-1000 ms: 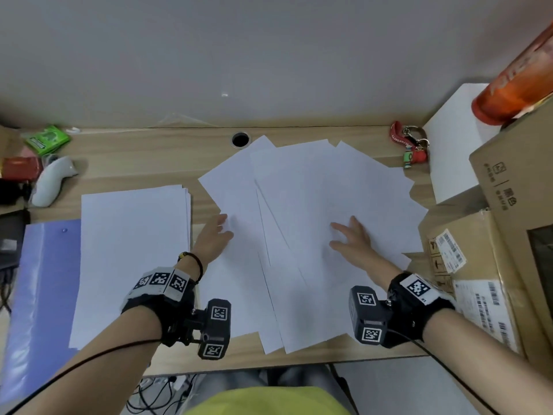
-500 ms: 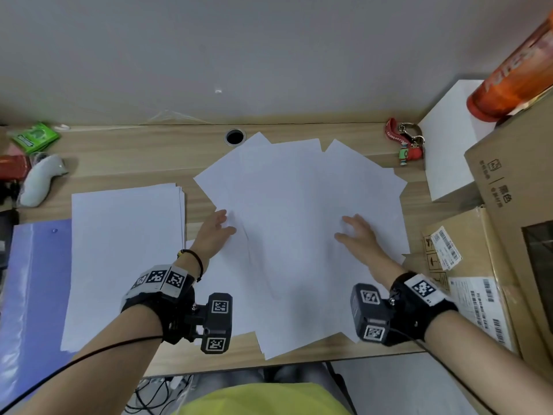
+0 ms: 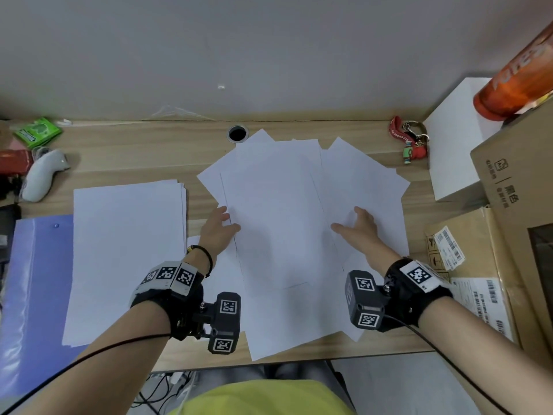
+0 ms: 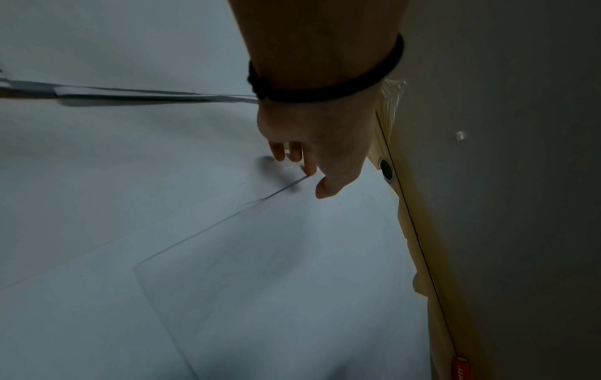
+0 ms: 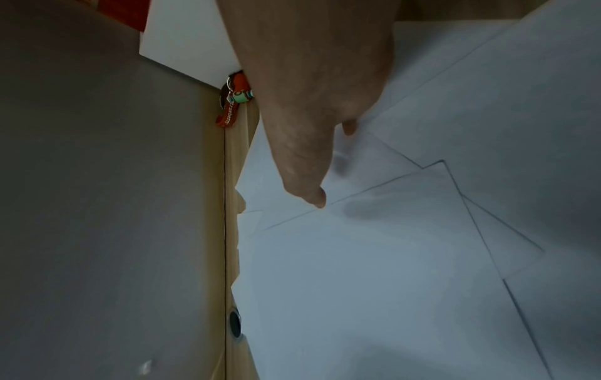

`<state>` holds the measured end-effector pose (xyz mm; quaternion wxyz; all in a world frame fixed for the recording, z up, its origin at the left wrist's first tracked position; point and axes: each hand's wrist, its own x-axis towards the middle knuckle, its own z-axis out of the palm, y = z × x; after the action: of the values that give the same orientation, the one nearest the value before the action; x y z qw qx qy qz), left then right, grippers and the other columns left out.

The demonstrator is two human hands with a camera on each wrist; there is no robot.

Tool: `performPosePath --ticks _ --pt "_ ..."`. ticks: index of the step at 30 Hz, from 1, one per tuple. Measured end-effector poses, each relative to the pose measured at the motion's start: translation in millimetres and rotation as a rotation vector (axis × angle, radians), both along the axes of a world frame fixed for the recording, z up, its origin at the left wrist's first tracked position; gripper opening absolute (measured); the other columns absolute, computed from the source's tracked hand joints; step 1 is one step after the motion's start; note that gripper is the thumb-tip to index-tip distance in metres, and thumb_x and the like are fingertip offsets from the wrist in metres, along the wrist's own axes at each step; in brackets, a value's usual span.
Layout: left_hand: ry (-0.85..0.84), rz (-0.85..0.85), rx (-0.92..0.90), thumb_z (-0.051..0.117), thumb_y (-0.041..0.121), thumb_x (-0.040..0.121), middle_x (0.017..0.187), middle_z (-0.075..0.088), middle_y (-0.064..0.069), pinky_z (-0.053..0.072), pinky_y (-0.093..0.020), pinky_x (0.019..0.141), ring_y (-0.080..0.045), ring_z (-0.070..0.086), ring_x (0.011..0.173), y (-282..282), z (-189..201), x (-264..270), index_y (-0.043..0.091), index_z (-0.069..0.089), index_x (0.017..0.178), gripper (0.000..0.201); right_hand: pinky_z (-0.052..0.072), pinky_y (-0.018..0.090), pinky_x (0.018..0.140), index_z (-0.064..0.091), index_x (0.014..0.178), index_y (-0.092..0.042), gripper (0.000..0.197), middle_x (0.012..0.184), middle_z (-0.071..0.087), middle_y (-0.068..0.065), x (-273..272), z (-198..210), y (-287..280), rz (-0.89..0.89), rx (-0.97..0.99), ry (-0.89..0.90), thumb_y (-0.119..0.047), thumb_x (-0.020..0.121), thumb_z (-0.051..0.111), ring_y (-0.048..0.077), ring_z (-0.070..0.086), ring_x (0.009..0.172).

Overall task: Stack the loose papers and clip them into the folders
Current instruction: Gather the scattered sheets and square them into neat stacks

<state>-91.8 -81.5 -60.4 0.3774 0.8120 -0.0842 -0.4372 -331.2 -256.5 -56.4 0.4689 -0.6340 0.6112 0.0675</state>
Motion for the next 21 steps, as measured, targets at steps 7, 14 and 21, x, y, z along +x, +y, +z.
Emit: performPosePath --ticks 7,14,21 --pt "-0.053 -0.033 0.081 0.062 0.013 0.089 0.154 0.025 -0.005 0.027 -0.045 0.115 -0.024 0.023 0.143 2.9 -1.5 2.9 0.015 0.026 0.149 0.07 0.025 0.04 0.115 0.023 0.149 -0.013 0.081 0.154 0.021 0.006 15.5 0.0 -20.2 -0.053 -0.064 0.001 -0.041 0.085 0.064 0.025 0.022 0.142" --pt "-0.01 -0.066 0.083 0.064 0.014 0.087 0.155 0.022 -0.007 0.035 -0.041 0.11 -0.024 0.031 0.139 0.6 3.8 3.4 0.014 0.023 0.15 0.075 0.032 0.04 0.11 0.023 0.147 -0.016 0.08 0.149 0.025 0.004 27.1 2.5 -9.4 -0.035 0.08 -0.048 -0.047 0.084 0.063 0.024 0.037 0.133" --pt "0.083 0.033 0.048 0.062 0.012 0.09 0.15 0.034 -0.009 0.037 -0.037 0.107 -0.025 0.04 0.133 -3.3 2.3 1.3 0.014 0.019 0.151 0.075 0.037 0.026 0.092 0.036 0.14 -0.01 0.07 0.139 0.044 0.003 30.8 -4.7 11.8 -0.006 0.223 -0.07 -0.042 0.085 0.064 0.019 0.047 0.12"
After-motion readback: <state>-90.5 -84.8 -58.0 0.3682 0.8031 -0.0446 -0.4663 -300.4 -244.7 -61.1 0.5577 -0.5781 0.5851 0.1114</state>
